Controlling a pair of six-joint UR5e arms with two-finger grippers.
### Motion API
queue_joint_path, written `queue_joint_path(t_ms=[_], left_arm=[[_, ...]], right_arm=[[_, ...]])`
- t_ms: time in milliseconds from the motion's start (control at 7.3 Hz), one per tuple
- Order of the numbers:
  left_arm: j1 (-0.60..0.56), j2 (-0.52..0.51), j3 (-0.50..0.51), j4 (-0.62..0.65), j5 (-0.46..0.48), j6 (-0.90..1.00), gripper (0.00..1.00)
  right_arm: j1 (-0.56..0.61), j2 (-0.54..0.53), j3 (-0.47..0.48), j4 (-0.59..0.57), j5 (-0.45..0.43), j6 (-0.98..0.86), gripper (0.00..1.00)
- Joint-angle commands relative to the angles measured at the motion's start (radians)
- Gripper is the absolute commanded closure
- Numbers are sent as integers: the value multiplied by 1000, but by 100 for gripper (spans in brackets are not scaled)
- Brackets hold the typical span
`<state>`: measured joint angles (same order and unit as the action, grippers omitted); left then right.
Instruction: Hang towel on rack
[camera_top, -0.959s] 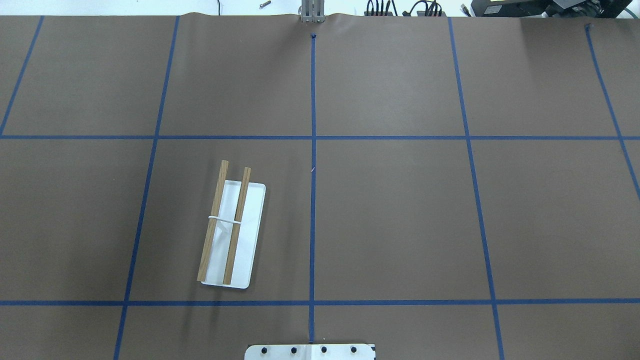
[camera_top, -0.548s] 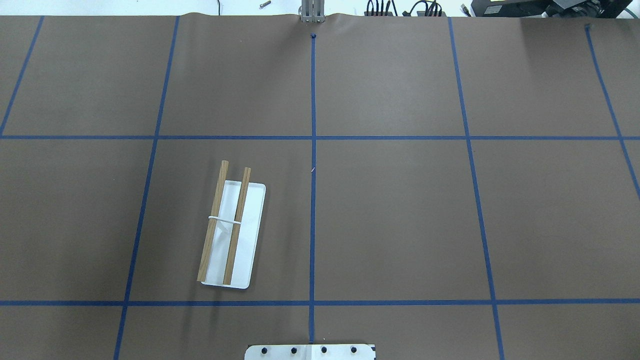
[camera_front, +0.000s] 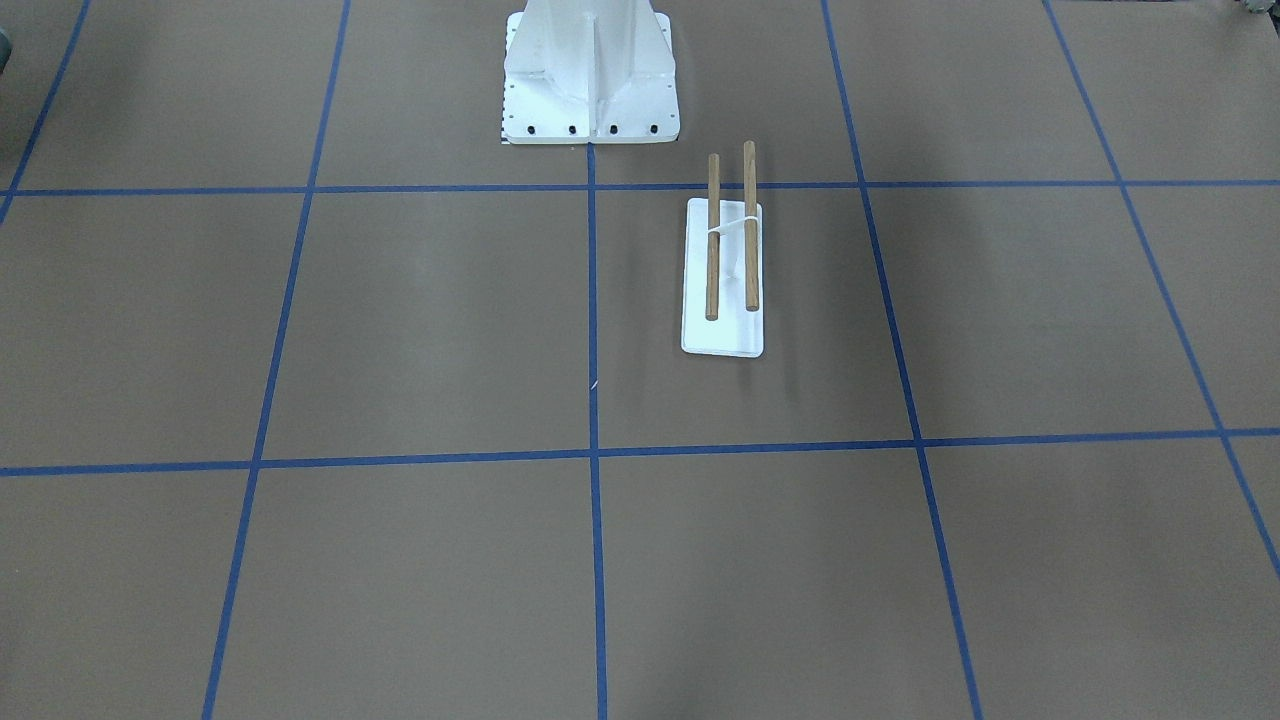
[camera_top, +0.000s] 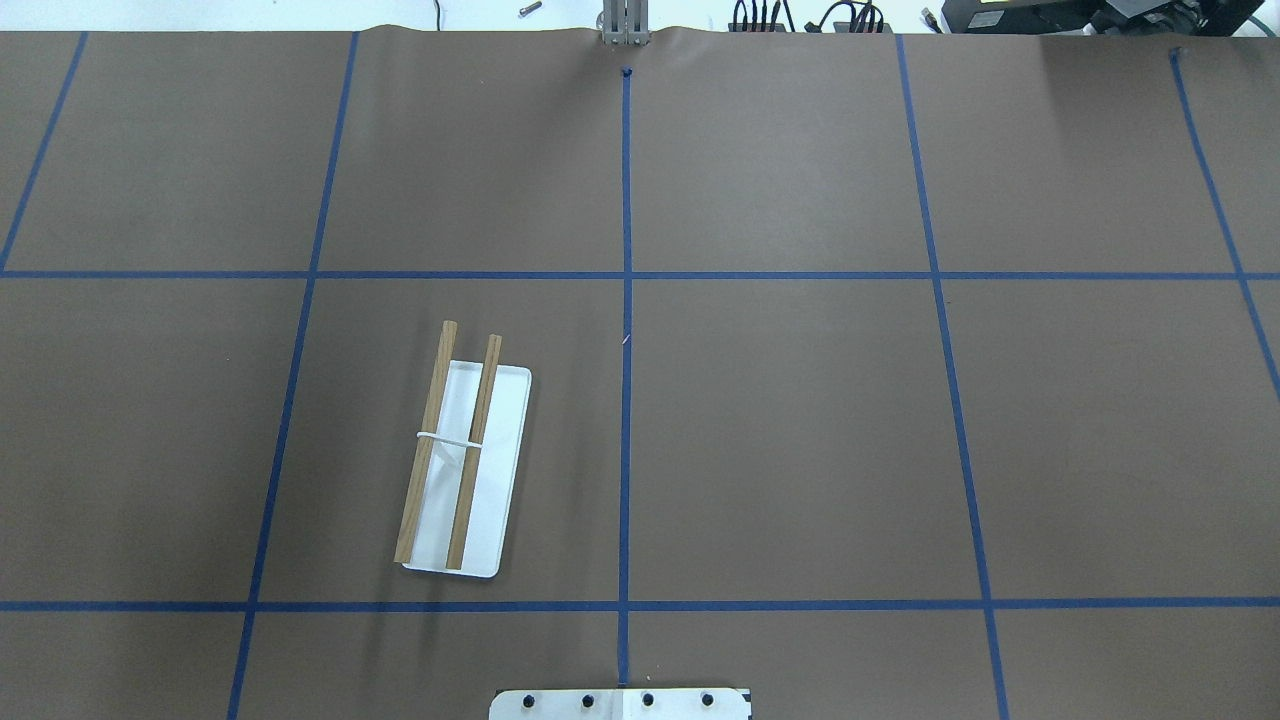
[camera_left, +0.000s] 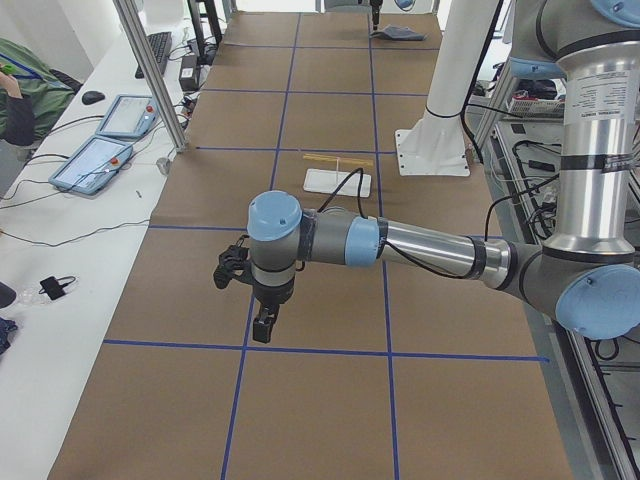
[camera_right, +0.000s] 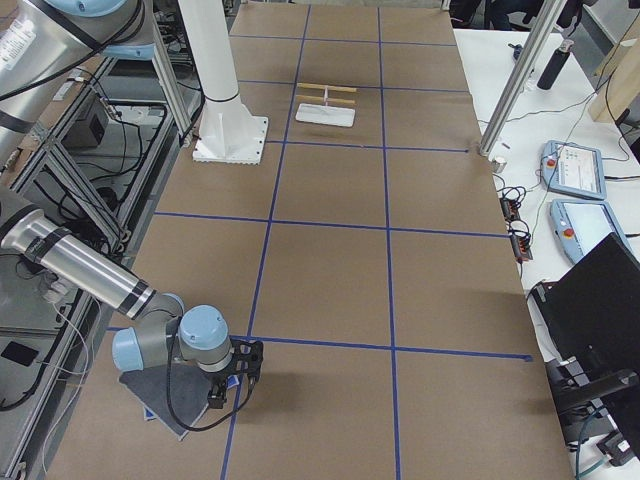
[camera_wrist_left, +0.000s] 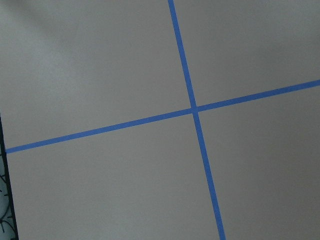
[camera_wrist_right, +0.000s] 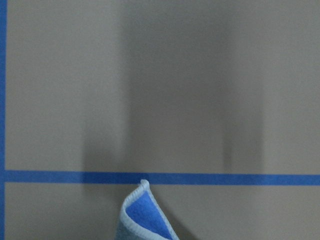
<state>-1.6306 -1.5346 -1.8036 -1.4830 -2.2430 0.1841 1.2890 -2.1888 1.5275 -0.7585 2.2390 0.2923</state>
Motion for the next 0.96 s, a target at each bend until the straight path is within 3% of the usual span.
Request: queue_joint_path(t_ms=[0, 137, 274, 411, 548, 822], left_arm=[[0, -1, 0, -16, 0, -3, 1], [0, -1, 1, -22, -1, -5, 1], [0, -1, 1, -22, -1, -5, 1], [0, -2, 1, -22, -1, -5, 1], [0, -4, 1, -22, 0, -5, 1], [0, -2, 1, -22, 0, -5, 1]], right_arm=[[-75, 4, -10, 2, -24, 28, 7], [-92, 4, -13, 2, -39, 24, 14], [-131, 4, -13, 2, -59, 24, 41], [-143, 3, -13, 2, -58, 18, 83], [-151, 3, -13, 4, -59, 16, 100], [-178, 4, -12, 4, -59, 13, 100]])
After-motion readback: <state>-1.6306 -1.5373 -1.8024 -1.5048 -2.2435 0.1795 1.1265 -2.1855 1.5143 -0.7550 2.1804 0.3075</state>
